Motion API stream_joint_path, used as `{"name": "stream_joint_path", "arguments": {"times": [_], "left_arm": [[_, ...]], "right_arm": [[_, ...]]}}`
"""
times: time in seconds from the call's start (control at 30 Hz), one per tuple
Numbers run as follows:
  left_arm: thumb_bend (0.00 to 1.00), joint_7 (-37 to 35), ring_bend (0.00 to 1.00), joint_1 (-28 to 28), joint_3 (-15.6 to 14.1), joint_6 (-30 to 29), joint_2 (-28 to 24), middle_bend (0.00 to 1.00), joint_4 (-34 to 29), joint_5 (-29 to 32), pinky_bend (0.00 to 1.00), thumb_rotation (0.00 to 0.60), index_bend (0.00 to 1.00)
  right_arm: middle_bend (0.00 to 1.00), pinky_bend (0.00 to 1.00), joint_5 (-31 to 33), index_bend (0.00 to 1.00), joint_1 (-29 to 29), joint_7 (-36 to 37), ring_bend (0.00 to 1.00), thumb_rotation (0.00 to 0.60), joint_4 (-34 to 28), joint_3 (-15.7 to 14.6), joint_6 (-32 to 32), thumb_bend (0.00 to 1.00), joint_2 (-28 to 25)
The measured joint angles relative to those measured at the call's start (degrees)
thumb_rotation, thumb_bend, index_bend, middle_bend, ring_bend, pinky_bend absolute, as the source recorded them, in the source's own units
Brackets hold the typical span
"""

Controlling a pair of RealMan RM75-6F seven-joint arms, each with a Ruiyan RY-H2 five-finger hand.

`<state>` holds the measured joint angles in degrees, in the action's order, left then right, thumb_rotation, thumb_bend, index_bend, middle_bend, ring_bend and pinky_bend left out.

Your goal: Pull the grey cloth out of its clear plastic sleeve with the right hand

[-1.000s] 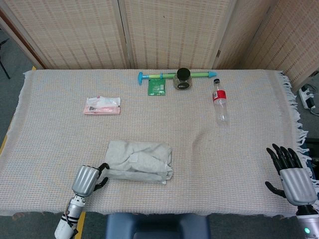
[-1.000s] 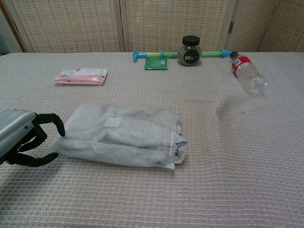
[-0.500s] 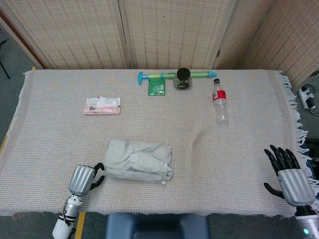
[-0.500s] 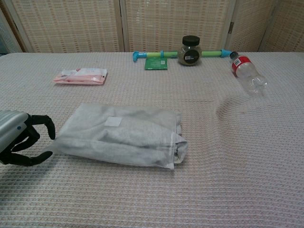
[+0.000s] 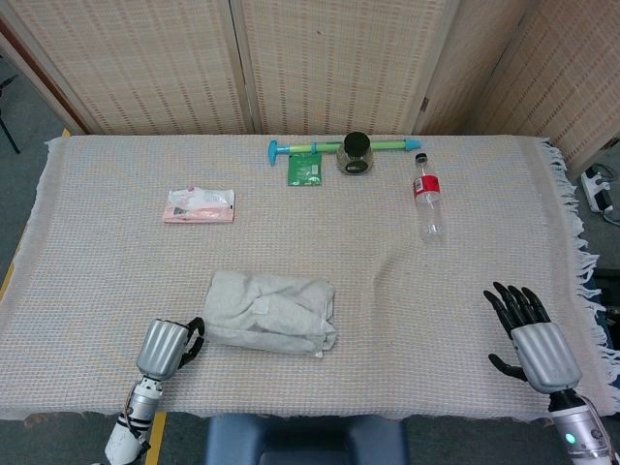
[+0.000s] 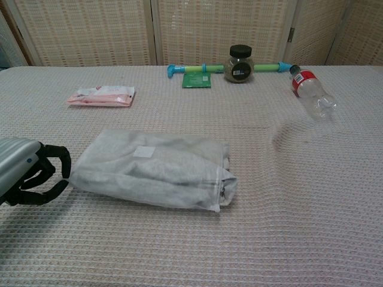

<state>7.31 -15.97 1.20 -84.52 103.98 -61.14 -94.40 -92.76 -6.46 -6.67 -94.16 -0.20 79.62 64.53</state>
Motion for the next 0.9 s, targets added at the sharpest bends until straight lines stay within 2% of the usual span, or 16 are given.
{"name": "stream_joint_path", "arguments": {"times": [0.2,0.3,0.6,0.9], "left_arm": [[0.67,0.39,1.00,0.28,-1.34,-0.87,-0.37,1.00,-1.16,-1.09,1.00,0.600,0.74],[0.67,1.13,1.00,0.40,-1.61,-0.93,-0.59,1.00,-1.85,-1.15,1.00,0.600,0.74],[0.67,1.44,1.00,0.65,-1.62,-1.01,-1.58,1.00,-3.93,-0.68,1.00,0.600,0.75],[0.67,1.10,1.00,1.05,-1.38,-1.14,-2.21,1.00,-5.17,0.17,1.00,0.600,0.75]], "right_arm": [[0.00,0.00,-0.26,0.30,-6.25,2.51,0.00,0.600,1.49,1.81,-7.27,0.14,4.55],[0.00,0.00,-0.06,0.38,-10.00,2.64,0.00,0.600,1.42,3.03,-10.94,0.15,7.40],[0.00,0.00,-0.04,0.47,-14.18,2.47,0.00,0.600,1.77,4.49,-13.01,0.15,15.82],[0.01,0.00,0.39,0.51,-15.15,5.38,0.00,0.600,8.96,3.25,-12.72,0.15,24.68]]}}
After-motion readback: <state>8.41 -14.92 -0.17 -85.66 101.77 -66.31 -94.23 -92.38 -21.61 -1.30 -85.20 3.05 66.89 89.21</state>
